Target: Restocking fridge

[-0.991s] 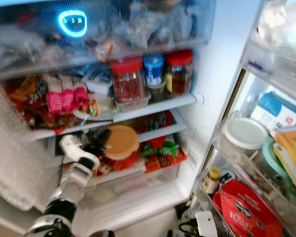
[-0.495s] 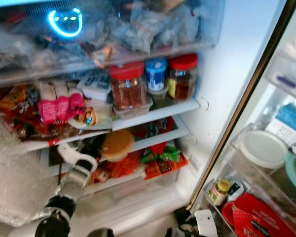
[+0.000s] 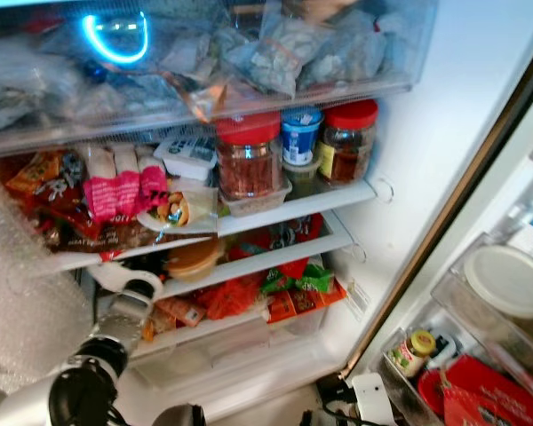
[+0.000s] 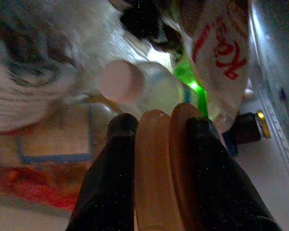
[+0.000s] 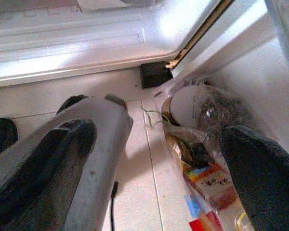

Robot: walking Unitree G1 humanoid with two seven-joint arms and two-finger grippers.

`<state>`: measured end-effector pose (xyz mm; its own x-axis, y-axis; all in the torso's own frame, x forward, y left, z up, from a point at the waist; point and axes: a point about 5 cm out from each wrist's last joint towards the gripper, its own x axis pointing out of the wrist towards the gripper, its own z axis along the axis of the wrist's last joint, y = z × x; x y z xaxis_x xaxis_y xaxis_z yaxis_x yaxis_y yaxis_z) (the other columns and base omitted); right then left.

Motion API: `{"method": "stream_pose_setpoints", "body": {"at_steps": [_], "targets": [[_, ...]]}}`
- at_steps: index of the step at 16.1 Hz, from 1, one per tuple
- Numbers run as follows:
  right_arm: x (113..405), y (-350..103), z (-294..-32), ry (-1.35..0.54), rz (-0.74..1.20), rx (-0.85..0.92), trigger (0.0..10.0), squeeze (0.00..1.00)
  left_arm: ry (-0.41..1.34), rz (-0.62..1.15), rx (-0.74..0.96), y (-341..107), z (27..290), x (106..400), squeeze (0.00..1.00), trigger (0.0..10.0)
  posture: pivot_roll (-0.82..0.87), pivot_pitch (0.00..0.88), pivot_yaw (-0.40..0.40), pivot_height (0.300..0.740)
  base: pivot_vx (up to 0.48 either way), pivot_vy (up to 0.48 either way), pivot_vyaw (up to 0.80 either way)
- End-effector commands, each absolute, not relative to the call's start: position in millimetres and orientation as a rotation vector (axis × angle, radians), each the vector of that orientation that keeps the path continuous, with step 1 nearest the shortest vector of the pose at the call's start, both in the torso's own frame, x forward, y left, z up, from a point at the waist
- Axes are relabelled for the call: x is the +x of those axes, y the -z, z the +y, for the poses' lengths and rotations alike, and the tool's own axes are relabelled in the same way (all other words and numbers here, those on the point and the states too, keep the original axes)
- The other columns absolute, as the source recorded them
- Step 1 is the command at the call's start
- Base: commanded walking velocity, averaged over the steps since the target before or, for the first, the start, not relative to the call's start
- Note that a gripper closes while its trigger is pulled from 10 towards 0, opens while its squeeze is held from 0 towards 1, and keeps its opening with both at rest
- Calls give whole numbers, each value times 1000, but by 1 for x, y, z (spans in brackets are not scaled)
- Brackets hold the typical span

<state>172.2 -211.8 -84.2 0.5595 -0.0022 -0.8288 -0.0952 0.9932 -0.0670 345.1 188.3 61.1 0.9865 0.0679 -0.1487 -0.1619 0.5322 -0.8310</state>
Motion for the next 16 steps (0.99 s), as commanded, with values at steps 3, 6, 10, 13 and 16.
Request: {"method": "stream_pose_setpoints", "body": {"at_steps": [3, 6, 10, 13, 16], "targets": [[169, 85, -215, -61, 990, -127, 10000, 0, -153, 115, -1010, -67, 184, 352, 0, 10000, -102, 0, -35, 645, 0, 0, 0], [167, 85, -218, -53, 991, -126, 10000, 0, -174, 111, -957, -74, 185, 357, 0, 10000, -122, 0, -40, 645, 0, 0, 0], [166, 85, -219, -53, 990, -130, 10000, 0, -178, 110, -921, -77, 185, 359, 0, 10000, -138, 0, -43, 645, 0, 0, 0], [164, 86, -220, -40, 988, -124, 10000, 0, -205, 131, -893, -77, 185, 360, 0, 10000, -168, 0, -43, 645, 0, 0, 0], [163, 86, -221, -46, 998, -129, 10000, 0, -216, 128, -916, -78, 186, 361, 1000, 10000, -170, 0, -44, 645, 0, 0, 0]]}}
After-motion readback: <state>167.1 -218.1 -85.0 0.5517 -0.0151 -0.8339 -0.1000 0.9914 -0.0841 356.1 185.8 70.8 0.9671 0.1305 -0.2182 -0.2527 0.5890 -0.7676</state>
